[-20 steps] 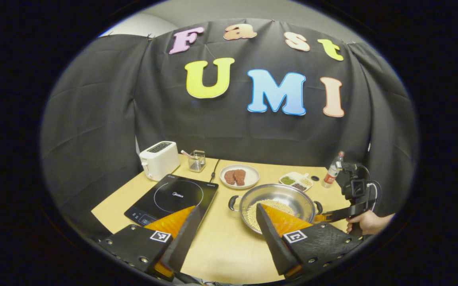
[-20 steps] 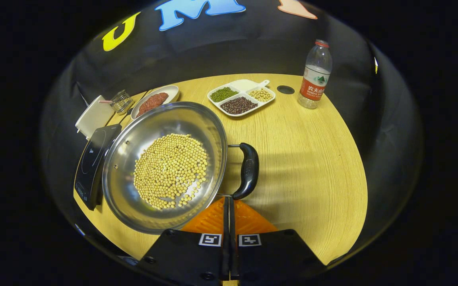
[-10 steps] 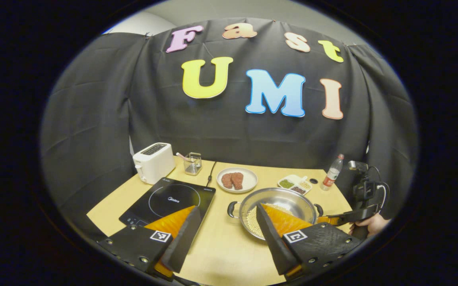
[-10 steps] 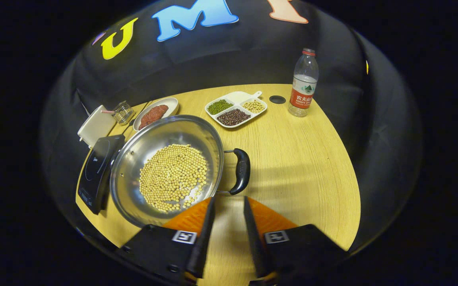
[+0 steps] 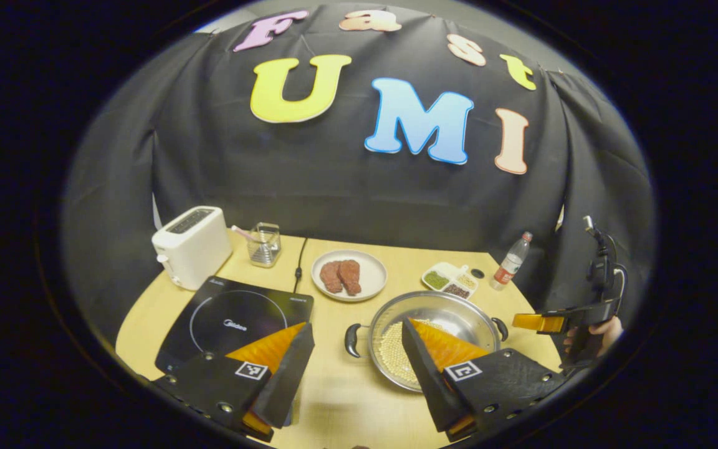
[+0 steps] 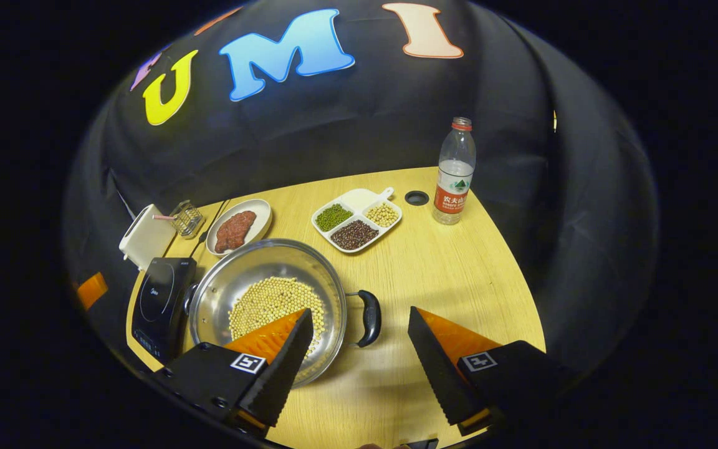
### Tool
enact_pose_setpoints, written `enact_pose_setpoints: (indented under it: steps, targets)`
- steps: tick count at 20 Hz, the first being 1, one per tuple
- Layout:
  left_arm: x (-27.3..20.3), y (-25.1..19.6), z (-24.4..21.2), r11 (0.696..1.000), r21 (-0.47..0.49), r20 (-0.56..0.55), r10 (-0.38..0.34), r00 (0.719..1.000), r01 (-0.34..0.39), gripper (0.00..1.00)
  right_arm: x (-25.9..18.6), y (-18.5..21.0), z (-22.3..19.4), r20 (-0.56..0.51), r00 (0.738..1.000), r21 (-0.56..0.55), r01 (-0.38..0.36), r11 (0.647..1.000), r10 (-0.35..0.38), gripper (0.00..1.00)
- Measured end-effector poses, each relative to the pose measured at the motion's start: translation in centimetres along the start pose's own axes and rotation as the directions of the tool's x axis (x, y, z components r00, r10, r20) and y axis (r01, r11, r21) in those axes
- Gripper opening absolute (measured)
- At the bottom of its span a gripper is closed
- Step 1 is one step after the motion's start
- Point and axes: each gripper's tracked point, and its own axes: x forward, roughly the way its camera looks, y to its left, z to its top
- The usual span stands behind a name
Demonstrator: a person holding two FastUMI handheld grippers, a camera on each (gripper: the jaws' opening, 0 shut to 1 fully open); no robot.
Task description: First push the handle of the pot to place it horizontally, then grasp the pot with both hands and set it on the induction cooktop.
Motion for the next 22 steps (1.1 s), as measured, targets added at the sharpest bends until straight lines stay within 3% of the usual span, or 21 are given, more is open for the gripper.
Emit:
enact_pose_setpoints:
  steps: [8, 12, 15, 17, 18, 20, 22]
  targets:
    - [11.1, 1.2, -6.9, 0.993, -0.092, -0.177, -0.09, 0.98, 0.075, 0.87, 5.7, -0.3, -1.2, -0.083, 0.997, 0.0, -0.004, 1.0, 0.004, 0.98]
    - [14.7, 1.9, -9.5, 0.991, -0.12, -0.234, -0.087, 0.968, 0.06, 0.87, 7.9, 0.2, -2.2, -0.111, 0.993, -0.024, -0.043, 0.999, 0.04, 0.98]
    - [16.6, 2.1, -11.3, 0.986, -0.159, -0.276, -0.083, 0.958, 0.04, 0.87, 9.4, 0.2, -3.3, -0.134, 0.99, -0.05, -0.046, 0.998, 0.039, 0.98]
    - [17.5, 1.6, -12.1, 0.985, -0.169, -0.295, -0.094, 0.951, 0.045, 0.88, 10.0, 0.5, -3.9, -0.145, 0.988, -0.028, -0.056, 0.998, 0.051, 0.98]
    - [17.9, 1.6, -12.4, 0.985, -0.167, -0.301, -0.097, 0.948, 0.048, 0.88, 10.2, 0.4, -4.1, -0.147, 0.988, -0.019, -0.054, 0.998, 0.05, 0.93]
    - [18.2, 1.2, -12.7, 0.984, -0.17, -0.309, -0.11, 0.945, 0.059, 0.88, 10.6, 0.3, -4.4, -0.146, 0.988, -0.004, -0.049, 0.999, 0.048, 0.98]
    - [18.3, 0.7, -12.7, 0.983, -0.169, -0.309, -0.124, 0.943, 0.074, 0.84, 10.8, 0.4, -4.5, -0.148, 0.988, 0.018, -0.051, 0.999, 0.053, 0.95]
